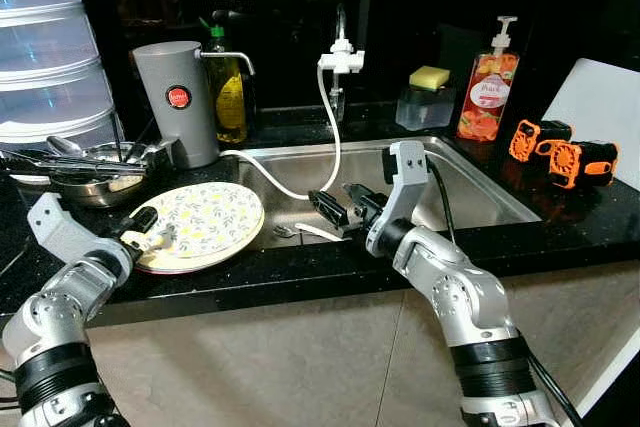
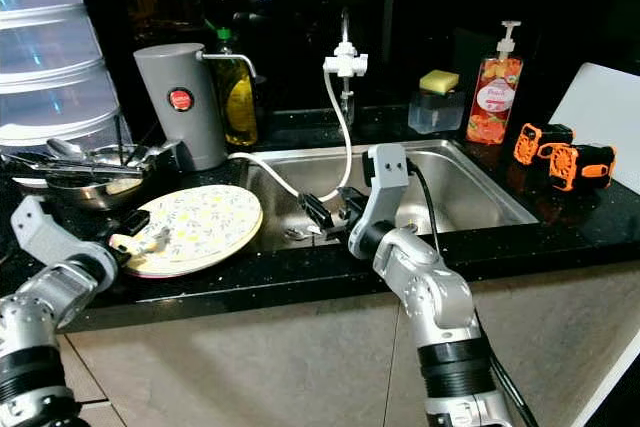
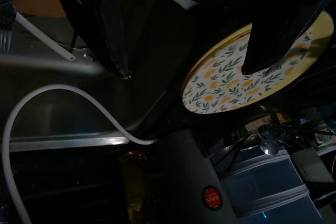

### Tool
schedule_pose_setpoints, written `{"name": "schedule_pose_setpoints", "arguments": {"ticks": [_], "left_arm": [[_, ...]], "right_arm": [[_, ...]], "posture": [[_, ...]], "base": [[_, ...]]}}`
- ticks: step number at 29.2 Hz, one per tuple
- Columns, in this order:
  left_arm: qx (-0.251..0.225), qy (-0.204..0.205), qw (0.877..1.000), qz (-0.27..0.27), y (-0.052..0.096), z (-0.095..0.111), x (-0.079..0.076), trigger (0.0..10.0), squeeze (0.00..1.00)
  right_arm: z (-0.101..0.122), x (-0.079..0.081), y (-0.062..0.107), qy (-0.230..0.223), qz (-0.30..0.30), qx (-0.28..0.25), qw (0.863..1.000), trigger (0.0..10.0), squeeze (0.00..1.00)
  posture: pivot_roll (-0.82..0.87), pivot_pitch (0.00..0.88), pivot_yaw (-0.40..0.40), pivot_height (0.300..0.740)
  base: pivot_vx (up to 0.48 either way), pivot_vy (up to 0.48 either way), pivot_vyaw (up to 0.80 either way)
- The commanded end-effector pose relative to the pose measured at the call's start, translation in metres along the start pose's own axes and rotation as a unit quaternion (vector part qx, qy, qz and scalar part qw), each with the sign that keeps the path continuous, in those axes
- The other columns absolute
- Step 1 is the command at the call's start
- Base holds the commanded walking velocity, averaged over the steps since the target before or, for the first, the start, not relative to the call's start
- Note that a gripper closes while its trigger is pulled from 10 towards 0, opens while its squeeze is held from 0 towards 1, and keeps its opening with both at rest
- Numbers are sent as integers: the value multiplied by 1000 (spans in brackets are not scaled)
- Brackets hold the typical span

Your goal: Kitchen organization

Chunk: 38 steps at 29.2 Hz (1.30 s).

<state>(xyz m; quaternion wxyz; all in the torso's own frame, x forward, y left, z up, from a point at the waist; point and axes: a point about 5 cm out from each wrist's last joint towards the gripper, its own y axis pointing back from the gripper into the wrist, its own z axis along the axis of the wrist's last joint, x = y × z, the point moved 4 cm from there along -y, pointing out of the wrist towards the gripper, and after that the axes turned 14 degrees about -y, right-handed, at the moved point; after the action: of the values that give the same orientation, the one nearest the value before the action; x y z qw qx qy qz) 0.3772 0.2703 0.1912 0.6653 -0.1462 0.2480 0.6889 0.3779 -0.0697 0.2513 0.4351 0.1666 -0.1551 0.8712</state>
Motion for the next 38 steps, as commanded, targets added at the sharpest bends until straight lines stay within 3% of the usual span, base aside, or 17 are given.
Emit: {"name": "schedule_pose_setpoints", "arguments": {"ticks": [1,8,15,20,22,23,27,28,29,30,33,34,35,38], "left_arm": [[36,5,999,-20,-4,-19,-11,10000,0],[77,2,996,-42,-2,-44,-24,10000,0],[84,-9,996,-36,13,-53,-19,10000,0],[24,-93,995,15,37,-45,-6,10000,0],[-7,-127,984,127,51,-44,21,10000,0],[-17,-143,977,155,55,-42,26,10000,0],[-35,-162,965,205,62,-38,35,10000,0],[-49,-173,954,241,67,-34,41,10000,0],[-89,-217,928,289,77,-17,43,10000,0],[-115,-250,915,296,81,-6,38,10000,0],[-134,-277,910,277,79,5,27,10000,0],[-158,-316,904,242,74,16,10,10000,0],[-158,-316,904,242,74,16,10,10000,0],[-140,-395,893,164,49,23,-15,10000,0]], "right_arm": [[3,4,-1,3,4,-4,1000,10000,0],[4,4,-1,4,3,-7,1000,10000,0],[4,5,0,4,3,-9,1000,10000,0],[5,3,2,4,1,-10,1000,10000,0],[4,3,2,3,2,-8,1000,10000,0],[4,3,1,2,3,-7,1000,10000,0],[3,4,0,1,6,-5,1000,10000,0],[2,6,-1,1,9,-4,1000,10000,0],[1,9,-5,0,16,-1,1000,10000,0],[0,10,-6,0,19,0,1000,10000,0],[0,11,-7,1,20,1,1000,10000,0],[0,12,-7,0,23,1,1000,10000,0],[0,12,-7,0,23,1,1000,10000,0],[-1,13,-8,0,24,3,1000,10000,0]], "posture": [[67,11,9,740],[67,10,14,740],[65,11,24,740],[72,14,20,740],[86,16,12,740],[91,16,8,740],[99,15,3,740],[107,14,-2,740],[107,14,-2,740],[107,14,-2,740],[112,14,-8,740],[117,14,-17,740],[117,14,-17,740],[111,12,-17,740]], "base": [[0,0,0],[0,0,0],[0,0,0],[0,0,0],[0,0,0],[0,0,0],[0,0,0],[0,0,0],[0,0,0],[0,0,0],[0,0,0],[0,0,0],[0,0,0],[0,0,0]]}}
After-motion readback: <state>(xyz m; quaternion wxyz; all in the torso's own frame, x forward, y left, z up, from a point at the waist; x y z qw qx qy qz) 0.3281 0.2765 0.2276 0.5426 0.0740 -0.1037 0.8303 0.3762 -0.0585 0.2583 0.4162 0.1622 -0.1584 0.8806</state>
